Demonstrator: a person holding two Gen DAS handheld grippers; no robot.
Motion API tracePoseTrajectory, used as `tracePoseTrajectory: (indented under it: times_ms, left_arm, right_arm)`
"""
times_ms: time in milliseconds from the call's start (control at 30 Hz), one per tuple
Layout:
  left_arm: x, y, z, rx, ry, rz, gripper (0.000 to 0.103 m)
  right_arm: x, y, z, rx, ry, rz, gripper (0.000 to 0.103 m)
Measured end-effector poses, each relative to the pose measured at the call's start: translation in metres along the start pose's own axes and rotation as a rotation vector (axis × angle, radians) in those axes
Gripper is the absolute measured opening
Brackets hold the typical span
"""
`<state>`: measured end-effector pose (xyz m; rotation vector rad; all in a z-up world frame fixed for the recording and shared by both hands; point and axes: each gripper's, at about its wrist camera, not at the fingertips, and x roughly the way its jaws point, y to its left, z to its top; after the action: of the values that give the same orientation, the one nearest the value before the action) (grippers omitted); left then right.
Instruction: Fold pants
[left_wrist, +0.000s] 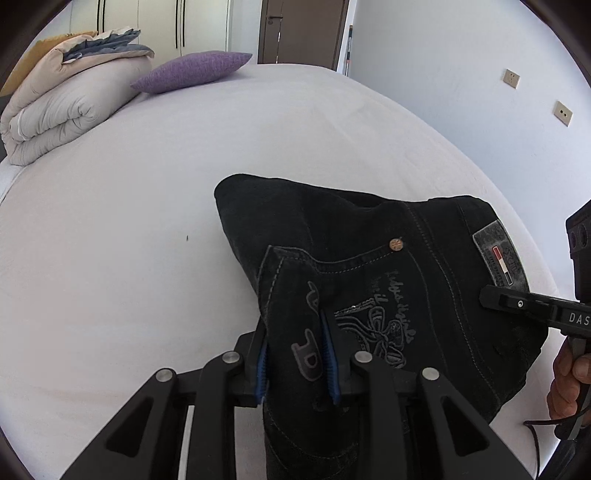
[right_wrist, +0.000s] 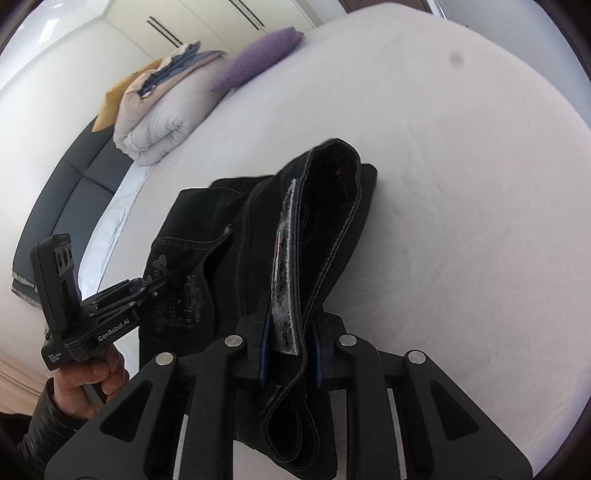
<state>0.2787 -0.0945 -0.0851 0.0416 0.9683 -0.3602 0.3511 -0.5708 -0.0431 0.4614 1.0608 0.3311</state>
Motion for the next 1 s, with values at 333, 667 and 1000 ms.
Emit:
tracePoseTrajectory:
  times_ms: [333, 667, 1000]
  left_arm:
    - [-0.05, 0.003, -0.034, -0.025, -0.126, 0.086, 0.06]
    - [-0.237, -0.047, -0.106, 0.104, -0.713, 0.357, 0.103]
    - [-0.357, -0.052, -0.136, -0.019, -0.919, 0.39, 0.103]
  right_arm:
    - [-0.032, -0.044, -0.033, 0.136, -0.092, 0.046, 0.048]
    - [-0.214, 0.075, -0.116, -0.158, -0.548, -0.177, 0.06]
    - [-0.358, 0.196, -0.202, -0.416, -1.141, -0.368, 0.103]
